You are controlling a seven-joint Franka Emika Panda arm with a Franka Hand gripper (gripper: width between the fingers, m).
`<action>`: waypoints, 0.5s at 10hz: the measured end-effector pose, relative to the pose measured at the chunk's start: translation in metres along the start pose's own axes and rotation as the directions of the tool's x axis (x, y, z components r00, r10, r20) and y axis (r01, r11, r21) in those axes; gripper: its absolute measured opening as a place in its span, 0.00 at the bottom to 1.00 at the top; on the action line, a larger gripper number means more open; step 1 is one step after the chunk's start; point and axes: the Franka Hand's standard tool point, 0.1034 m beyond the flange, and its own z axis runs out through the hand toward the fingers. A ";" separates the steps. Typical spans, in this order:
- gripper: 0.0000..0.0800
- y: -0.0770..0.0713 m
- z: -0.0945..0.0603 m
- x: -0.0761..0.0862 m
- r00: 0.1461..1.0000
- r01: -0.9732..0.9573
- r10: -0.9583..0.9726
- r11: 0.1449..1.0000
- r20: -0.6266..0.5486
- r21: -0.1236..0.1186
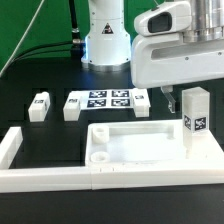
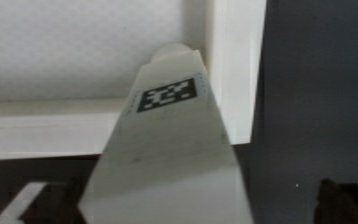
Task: Assemble desk
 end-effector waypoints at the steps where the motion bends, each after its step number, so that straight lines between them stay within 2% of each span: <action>1: 0.69 0.000 0.000 0.000 1.000 -0.018 0.018 1.000 0.000 0.001; 2: 0.45 -0.001 0.000 0.000 0.995 -0.101 0.101 0.995 0.001 0.003; 3: 0.45 0.000 0.000 -0.001 0.987 -0.162 0.162 0.987 0.003 0.004; 4: 0.37 0.002 0.000 0.000 0.980 -0.197 0.197 0.980 0.003 0.002; 5: 0.37 0.003 0.001 0.000 0.958 -0.286 0.286 0.958 0.005 0.001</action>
Offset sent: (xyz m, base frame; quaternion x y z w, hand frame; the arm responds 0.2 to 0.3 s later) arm 0.0000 0.0000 0.0000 0.0000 0.0000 0.1296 0.9916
